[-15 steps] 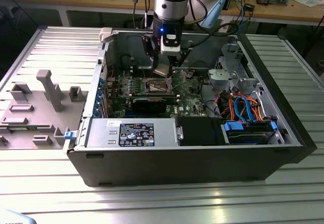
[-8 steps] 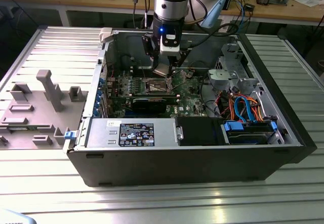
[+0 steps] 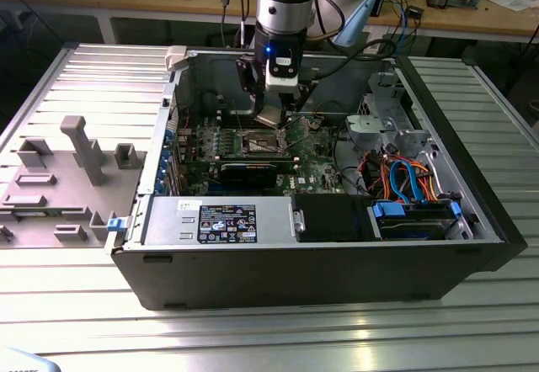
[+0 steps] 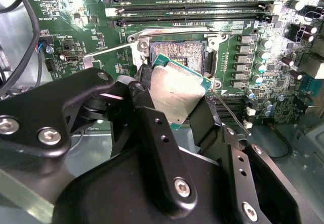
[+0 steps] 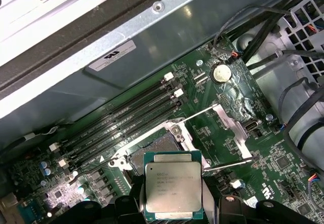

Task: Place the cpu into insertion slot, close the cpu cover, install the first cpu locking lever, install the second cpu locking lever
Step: 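Place the cpu into insertion slot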

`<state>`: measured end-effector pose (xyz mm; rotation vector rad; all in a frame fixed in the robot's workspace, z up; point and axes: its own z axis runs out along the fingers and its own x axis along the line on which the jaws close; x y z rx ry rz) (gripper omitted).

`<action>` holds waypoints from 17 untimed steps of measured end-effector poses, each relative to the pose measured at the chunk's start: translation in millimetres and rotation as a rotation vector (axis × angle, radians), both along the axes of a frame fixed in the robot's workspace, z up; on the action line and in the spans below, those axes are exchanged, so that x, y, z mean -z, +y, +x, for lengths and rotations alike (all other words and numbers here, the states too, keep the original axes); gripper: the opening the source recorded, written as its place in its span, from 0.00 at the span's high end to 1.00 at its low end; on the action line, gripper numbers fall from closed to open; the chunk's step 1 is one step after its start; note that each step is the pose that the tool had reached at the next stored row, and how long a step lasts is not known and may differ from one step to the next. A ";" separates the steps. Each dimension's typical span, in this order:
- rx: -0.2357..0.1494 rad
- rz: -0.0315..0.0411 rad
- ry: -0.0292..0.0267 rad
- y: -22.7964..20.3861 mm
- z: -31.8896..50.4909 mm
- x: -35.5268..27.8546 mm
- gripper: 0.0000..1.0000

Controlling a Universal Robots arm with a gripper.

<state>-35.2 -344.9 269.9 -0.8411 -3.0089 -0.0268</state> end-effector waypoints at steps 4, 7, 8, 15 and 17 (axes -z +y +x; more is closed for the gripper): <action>0.006 0.0000 0.0000 0.0 0.0 0.1 0.46; 0.010 0.0000 0.0000 0.0 0.0 0.1 0.46; 0.012 0.0000 0.0000 0.0 0.0 0.1 0.46; 0.022 0.0000 0.0000 0.0 0.0 0.1 0.46; 0.028 0.0000 0.0000 0.0 0.0 0.2 0.46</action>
